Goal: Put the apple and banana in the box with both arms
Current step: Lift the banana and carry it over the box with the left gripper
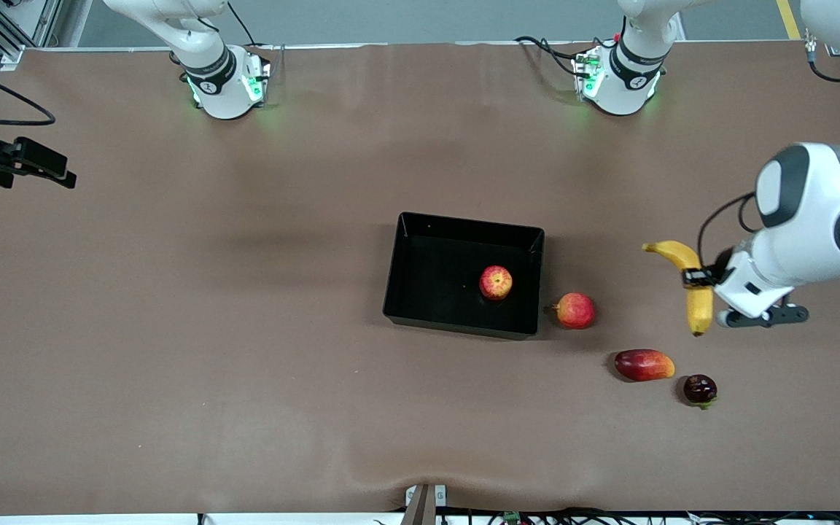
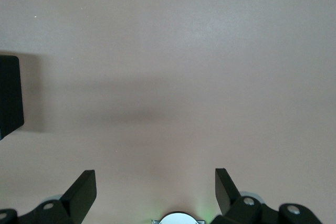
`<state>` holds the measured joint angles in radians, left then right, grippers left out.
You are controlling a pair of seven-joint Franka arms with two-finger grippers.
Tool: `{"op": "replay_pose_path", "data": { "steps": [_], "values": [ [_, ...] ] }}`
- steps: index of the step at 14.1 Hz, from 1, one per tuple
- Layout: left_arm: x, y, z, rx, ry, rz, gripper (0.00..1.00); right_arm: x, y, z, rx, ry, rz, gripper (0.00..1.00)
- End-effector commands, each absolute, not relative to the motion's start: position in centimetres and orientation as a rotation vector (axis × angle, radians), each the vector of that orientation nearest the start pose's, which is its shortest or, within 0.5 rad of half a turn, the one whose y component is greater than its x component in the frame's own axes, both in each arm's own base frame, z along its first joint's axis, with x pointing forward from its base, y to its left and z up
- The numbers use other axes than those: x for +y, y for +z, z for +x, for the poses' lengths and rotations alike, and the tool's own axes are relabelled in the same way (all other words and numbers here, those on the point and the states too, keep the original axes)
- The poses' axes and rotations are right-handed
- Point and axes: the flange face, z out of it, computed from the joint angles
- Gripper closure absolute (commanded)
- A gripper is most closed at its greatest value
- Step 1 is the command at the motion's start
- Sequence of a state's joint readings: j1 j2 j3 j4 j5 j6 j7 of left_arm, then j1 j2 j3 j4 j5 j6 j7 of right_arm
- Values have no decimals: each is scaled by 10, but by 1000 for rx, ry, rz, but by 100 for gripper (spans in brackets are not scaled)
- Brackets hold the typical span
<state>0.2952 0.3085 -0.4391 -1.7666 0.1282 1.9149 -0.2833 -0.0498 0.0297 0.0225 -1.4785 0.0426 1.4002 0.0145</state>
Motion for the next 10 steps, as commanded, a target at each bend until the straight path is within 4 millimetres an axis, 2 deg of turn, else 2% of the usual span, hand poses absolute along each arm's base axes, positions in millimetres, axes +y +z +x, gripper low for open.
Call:
{"op": "replay_pose_path", "data": {
  "steps": [1, 3, 6, 8, 9, 10],
  "values": [
    [-120, 402, 615, -336, 212, -3133, 100, -12, 643, 540, 27, 161, -3080, 0],
    [-178, 399, 612, -535, 234, -3121, 100, -15, 643, 538, 22, 185, -3082, 0],
    [-276, 393, 603, -748, 254, -3089, 100, -17, 643, 537, 26, 190, -3088, 0],
    [-334, 377, 590, -807, 284, -3074, 100, -14, 642, 537, 19, 192, -3088, 0],
    [-361, 371, 587, -783, 292, -3093, 100, -14, 641, 537, 19, 199, -3087, 0],
    [-375, 361, 586, -756, 297, -3095, 100, -14, 638, 538, 19, 209, -3086, 0]
  ]
}}
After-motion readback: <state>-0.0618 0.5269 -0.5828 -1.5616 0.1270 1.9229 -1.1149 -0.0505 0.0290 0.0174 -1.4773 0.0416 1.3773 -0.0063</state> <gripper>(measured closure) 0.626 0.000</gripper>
